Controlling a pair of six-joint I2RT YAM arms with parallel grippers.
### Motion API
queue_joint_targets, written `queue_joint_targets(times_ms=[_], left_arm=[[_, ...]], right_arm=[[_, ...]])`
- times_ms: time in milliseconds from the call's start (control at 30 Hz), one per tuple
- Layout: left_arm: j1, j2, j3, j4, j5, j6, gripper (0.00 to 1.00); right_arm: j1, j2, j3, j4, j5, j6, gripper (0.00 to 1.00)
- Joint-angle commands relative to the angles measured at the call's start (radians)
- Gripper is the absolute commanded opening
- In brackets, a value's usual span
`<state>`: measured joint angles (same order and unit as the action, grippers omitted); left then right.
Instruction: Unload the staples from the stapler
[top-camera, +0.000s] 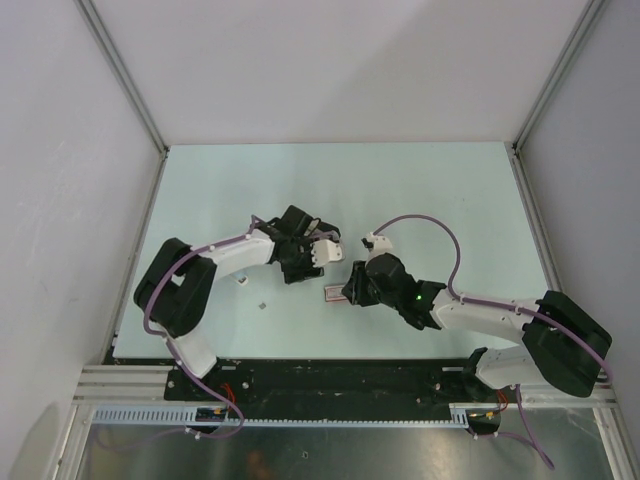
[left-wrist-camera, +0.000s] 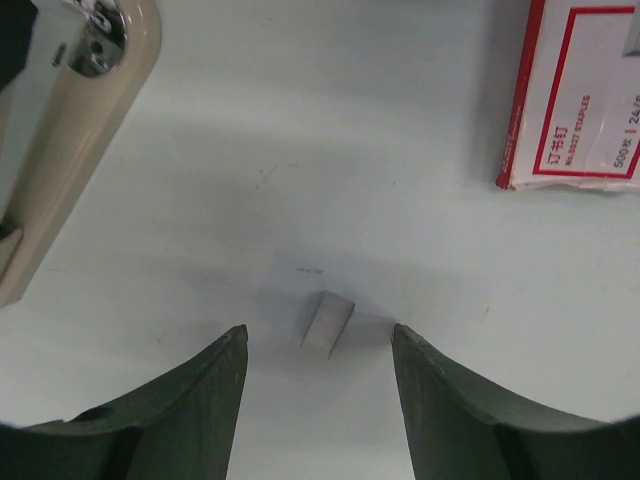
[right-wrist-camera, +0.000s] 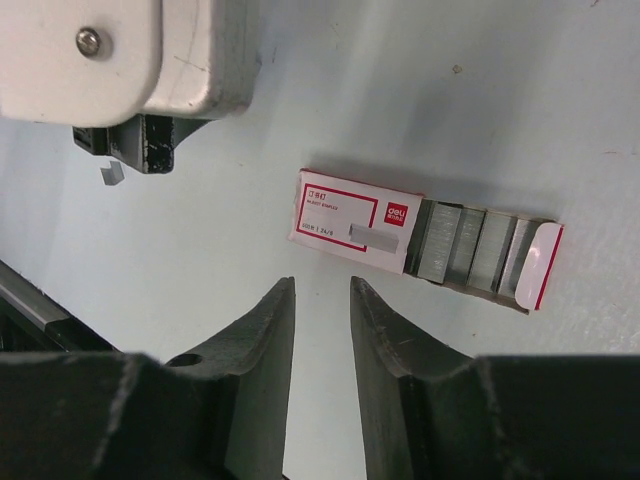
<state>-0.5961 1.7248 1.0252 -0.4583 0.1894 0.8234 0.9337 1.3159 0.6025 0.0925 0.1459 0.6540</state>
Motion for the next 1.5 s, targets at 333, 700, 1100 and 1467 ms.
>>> queue_joint_targets(times_ms=[333,700,1100,1467], left_arm=[[-0.022,0.043,0.035,-0.005,-0.047,0.068,0.41],[-0.022,0.015,0.015,-0.02,-0.057,0.047,0.24],[-0.031,0.019,0.036,-0.034,-0.037,0.015,0.45],[-0.034,0.054,0.058,-0.043,-0.024,0.02,0.37]], right_arm=[[-0.007,-0.042,-0.016,0.048,0.017,0.007,0.29],[-0.01,-0.049,-0.017,0.048,0.016,0.005,0.26],[-0.001,-0.059,-0.022,0.048,0.029,0.008,0.26],[-0.008,-0.057,-0.029,0.059,0.015,0.011,0.25]])
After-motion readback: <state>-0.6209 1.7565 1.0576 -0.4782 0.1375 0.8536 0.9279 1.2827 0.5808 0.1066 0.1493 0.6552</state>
